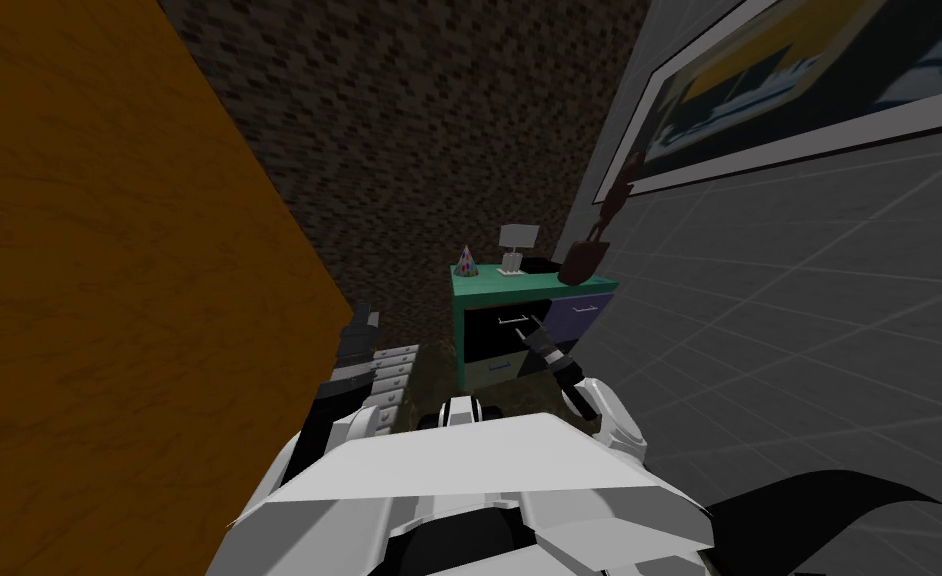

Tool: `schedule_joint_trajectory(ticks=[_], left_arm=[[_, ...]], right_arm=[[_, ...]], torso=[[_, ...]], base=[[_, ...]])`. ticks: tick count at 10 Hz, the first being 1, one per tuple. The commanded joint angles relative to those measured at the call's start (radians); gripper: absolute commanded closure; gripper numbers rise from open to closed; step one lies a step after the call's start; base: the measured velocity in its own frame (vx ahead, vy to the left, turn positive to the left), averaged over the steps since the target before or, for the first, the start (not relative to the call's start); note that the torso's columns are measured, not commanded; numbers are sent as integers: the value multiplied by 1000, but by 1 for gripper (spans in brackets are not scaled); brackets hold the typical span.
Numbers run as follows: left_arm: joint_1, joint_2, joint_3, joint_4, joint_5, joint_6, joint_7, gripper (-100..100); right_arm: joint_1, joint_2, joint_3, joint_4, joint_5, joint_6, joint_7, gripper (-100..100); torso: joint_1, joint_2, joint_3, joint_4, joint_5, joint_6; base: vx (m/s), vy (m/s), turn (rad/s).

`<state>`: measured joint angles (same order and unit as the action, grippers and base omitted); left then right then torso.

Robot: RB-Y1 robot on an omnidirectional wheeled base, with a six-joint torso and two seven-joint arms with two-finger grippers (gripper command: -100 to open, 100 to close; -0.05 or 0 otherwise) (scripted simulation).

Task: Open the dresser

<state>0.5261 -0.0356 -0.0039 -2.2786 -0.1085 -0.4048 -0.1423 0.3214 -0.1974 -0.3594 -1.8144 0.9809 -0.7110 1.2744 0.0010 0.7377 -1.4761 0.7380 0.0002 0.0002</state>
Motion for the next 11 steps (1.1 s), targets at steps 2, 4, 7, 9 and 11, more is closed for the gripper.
schedule_joint_trajectory(ticks=[2,4,7,9,11], left_arm=[[0,0,0,0,0,0,0,0],[0,0,0,0,0,0,0,0],[0,0,0,0,0,0,0,0],[0,0,0,0,0,0,0,0],[0,0,0,0,0,0,0,0]], right_arm=[[-11,49,-22,38,58,-14,91,-100],[-15,73,-29,51,76,-19,125,-100],[-24,161,-45,79,116,-29,188,-100],[-27,224,-50,89,130,-33,210,-100],[-24,230,-49,86,131,-32,209,-100]], torso=[[-1,0,0,0,0,0],[-2,0,0,0,0,0],[0,0,0,0,0,0],[-1,1,0,0,0,0],[-3,1,1,0,-1,0]], base=[[42,79,-75],[32,55,-31],[35,60,-65],[23,47,-33],[9,16,-8]])
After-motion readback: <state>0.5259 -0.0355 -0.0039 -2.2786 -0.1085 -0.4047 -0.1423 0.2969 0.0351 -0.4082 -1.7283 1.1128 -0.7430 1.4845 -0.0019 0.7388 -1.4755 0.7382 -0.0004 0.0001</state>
